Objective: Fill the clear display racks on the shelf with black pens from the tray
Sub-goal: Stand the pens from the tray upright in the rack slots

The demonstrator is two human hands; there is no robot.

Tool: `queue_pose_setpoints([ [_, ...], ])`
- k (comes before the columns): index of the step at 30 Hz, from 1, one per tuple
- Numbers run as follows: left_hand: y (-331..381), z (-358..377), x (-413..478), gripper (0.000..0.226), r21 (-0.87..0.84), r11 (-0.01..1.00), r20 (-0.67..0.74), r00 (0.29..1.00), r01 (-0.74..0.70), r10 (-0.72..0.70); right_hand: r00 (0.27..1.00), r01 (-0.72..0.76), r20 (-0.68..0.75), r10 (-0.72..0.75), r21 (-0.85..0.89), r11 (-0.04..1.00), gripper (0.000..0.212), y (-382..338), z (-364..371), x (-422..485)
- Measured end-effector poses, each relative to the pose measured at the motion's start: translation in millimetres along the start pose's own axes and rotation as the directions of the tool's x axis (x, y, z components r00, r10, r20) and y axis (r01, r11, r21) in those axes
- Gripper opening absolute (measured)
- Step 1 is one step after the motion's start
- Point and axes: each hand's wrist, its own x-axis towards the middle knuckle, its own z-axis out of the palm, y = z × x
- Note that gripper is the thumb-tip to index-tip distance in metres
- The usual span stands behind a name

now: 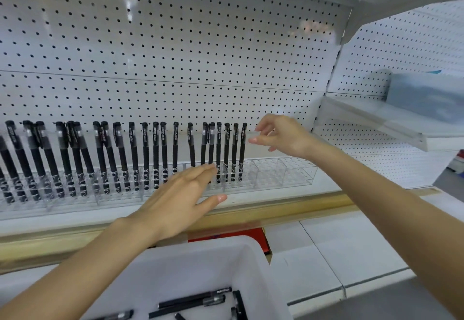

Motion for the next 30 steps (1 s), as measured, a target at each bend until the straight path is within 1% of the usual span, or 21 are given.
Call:
queue_pose_setpoints([
  [2,1.8,-1.5,-13.2,0.07,-0.028,0.999,-0.037,0.999,-0.039,0.038,0.994,0.068,-0.088,-0.069,-0.007,0.998,0.031,-9.0,-1.4,-18.0],
  [3,2.5,-1.6,-22.0,0.07,-0.045,0.998,-0.045,0.998,-0.049,0.047,0.99,0.098,-0.1,-0.097,0.01,0.995,0.028,-15.7,0.6,-29.1],
  [6,-1.6,1.8,-56.0,0.072,-0.064,0.996,-0.03,0.998,-0.063,0.061,0.985,0.172,-0.01,-0.172,0.131,0.976,0.021,-38.2,21.5,-68.8],
  [8,-10.7,7.8,-83.3,0.075,-0.037,0.998,0.004,0.999,-0.046,0.046,0.974,0.192,0.081,-0.213,0.207,0.959,0.02,-49.1,47.5,-97.0],
  [10,-21.5,14.1,-108.7,0.072,-0.014,1.0,0.023,1.0,-0.02,0.021,0.948,0.184,0.216,-0.235,0.233,0.955,0.02,-53.5,80.4,-120.8],
  [12,-31.4,20.1,-129.0,0.072,0.006,1.0,0.031,0.999,0.014,-0.015,0.894,0.172,0.382,-0.236,0.194,0.966,0.023,-52.4,116.2,-137.1],
  [14,-42.9,25.9,-144.2,0.075,0.01,0.997,0.03,0.996,0.078,-0.079,0.817,0.16,0.536,-0.213,0.145,0.976,0.031,-51.3,149.3,-146.8],
  [16,-54.1,31.9,-156.0,0.08,-0.01,0.987,0.019,0.987,0.161,-0.161,0.758,0.145,0.626,-0.184,0.113,0.983,0.042,-51.5,175.7,-151.8],
  [17,-59.2,35.1,-160.9,0.08,-0.019,0.981,0.008,0.981,0.191,-0.191,0.743,0.143,0.647,-0.172,0.098,0.985,0.045,-51.1,186.9,-153.6],
  [19,-66.6,41.5,-168.8,0.077,-0.021,0.977,-0.023,0.977,0.213,-0.214,0.744,0.135,0.653,-0.141,0.059,0.989,0.05,-45.9,206.2,-156.4],
  [21,-69.7,45.2,-175.4,0.069,-0.01,0.981,-0.041,0.98,0.195,-0.195,0.76,0.128,0.643,-0.093,-0.008,0.992,0.055,-35.0,219.0,-159.1],
  [23,-71.9,46.1,-178.6,0.065,0.013,0.985,-0.039,0.984,0.172,-0.171,0.754,0.147,0.654,-0.06,-0.079,0.986,0.061,-24.6,221.6,-160.6],
  [24,-73.5,45.8,-179.3,0.065,0.022,0.986,-0.034,0.986,0.167,-0.166,0.75,0.145,0.66,-0.052,-0.088,0.986,0.063,-21.6,219.4,-160.8],
  [28,-80.5,49.3,-179.0,0.066,0.023,0.987,-0.051,0.986,0.159,-0.158,0.764,0.081,0.644,-0.029,-0.051,0.995,0.057,-18.3,212.3,-158.6],
  [30,-80.8,53.2,-179.0,0.067,0.036,0.988,-0.064,0.987,0.152,-0.149,0.75,0.04,0.662,0.009,-0.059,0.997,0.053,-18.5,214.8,-159.8],
])
